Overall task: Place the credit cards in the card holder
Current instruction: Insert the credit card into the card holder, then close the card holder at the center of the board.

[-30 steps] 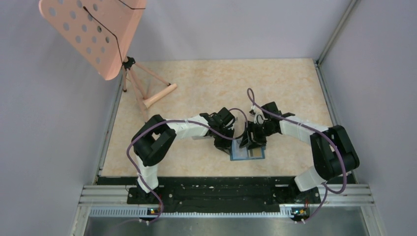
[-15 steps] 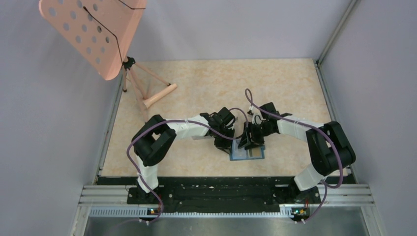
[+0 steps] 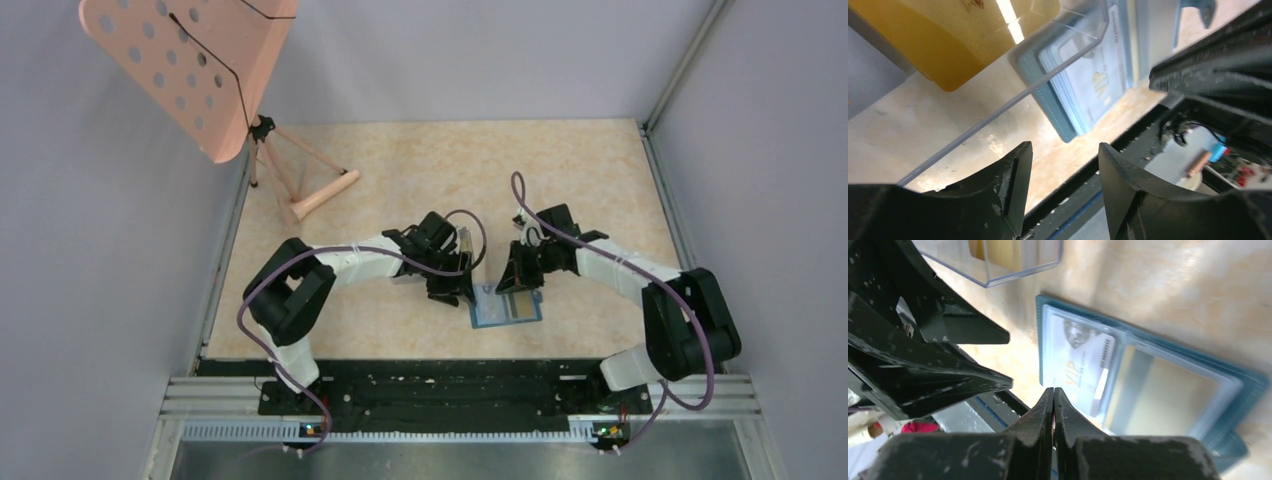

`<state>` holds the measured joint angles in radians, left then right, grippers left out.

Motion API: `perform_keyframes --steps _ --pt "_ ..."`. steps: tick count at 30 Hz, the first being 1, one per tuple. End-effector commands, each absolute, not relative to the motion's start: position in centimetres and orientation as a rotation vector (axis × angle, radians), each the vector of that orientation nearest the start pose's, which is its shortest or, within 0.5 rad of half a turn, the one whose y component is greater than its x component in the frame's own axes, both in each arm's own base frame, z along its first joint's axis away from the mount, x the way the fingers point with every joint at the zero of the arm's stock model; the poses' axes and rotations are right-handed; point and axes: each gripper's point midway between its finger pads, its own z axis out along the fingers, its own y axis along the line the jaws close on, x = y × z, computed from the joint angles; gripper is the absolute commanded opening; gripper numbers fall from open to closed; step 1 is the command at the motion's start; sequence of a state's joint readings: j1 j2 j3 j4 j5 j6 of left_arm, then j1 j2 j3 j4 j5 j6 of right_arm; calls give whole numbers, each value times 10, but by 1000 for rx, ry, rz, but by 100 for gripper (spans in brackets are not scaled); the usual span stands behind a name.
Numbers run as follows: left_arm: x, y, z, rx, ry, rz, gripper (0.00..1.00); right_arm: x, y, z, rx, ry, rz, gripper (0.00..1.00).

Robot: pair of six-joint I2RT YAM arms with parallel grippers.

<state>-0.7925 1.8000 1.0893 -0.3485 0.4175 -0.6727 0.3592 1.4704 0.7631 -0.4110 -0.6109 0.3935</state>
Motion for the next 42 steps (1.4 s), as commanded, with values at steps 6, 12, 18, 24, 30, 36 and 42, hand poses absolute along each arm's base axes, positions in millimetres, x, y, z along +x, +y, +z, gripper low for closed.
perform_keyframes --steps 6,12,18,24,30,36,42 --pt "220 -335 22 98 2895 -1050 61 222 142 33 118 2836 741 0" --pt "240 -317 3 35 2921 -892 62 216 136 24 180 2868 699 0" --pt "273 -303 0 -55 2897 -842 64 214 133 23 191 2865 676 0" --pt "302 -302 -1 -80 2891 -793 66 210 131 18 198 2878 663 0" --pt "291 -308 9 -78 2894 -859 67 206 133 14 213 2887 681 0" --pt "254 -309 9 -31 2918 -848 66 204 135 11 230 2894 700 0" --pt "229 -321 0 10 2968 -876 66 202 135 7 234 2905 703 0"
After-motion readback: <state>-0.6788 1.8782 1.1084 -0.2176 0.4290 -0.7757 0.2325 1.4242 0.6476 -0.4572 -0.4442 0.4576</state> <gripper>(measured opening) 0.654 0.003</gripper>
